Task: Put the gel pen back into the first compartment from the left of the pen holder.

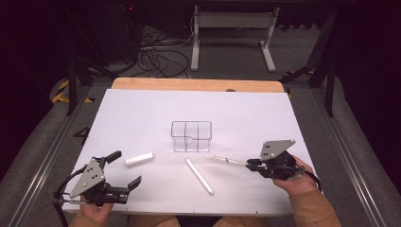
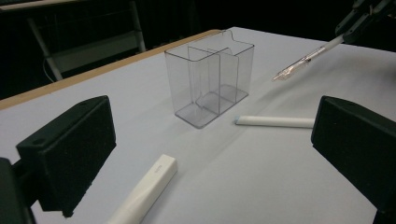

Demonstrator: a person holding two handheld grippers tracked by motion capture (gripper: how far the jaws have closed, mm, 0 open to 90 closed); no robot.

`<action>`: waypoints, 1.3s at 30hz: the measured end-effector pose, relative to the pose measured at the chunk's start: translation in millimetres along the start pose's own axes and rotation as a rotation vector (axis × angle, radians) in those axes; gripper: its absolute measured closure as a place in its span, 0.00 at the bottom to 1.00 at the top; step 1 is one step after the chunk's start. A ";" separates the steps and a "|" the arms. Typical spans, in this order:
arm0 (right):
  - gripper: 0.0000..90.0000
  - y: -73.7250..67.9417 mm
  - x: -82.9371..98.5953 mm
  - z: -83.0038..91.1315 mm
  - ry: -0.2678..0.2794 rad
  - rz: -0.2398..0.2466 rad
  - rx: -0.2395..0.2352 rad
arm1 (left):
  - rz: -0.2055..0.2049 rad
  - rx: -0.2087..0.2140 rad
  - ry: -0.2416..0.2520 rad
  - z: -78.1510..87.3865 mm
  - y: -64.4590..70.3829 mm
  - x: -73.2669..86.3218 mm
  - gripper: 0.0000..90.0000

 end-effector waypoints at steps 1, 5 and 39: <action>0.90 -0.2 -0.4 0.9 0.002 -0.002 0.000 | 0.001 0.000 0.001 0.0 0.0 -0.1 0.01; 0.90 -1.3 -2.1 5.2 0.011 0.002 -0.004 | 0.000 0.001 0.000 -0.2 0.2 0.0 0.01; 0.90 -5.0 -26.3 36.1 0.058 0.013 -0.003 | 0.005 -0.002 -0.001 -0.5 0.2 0.3 0.01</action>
Point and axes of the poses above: each handheld gripper's, and its own axes: z roughly backward along the jaws, x roughly out of its underside, y roughly to its right, the point moved 7 cm from there along -z, roughly forward along the jaws, and after that the axes turned 13 degrees about -z, right-handed, at the moved point
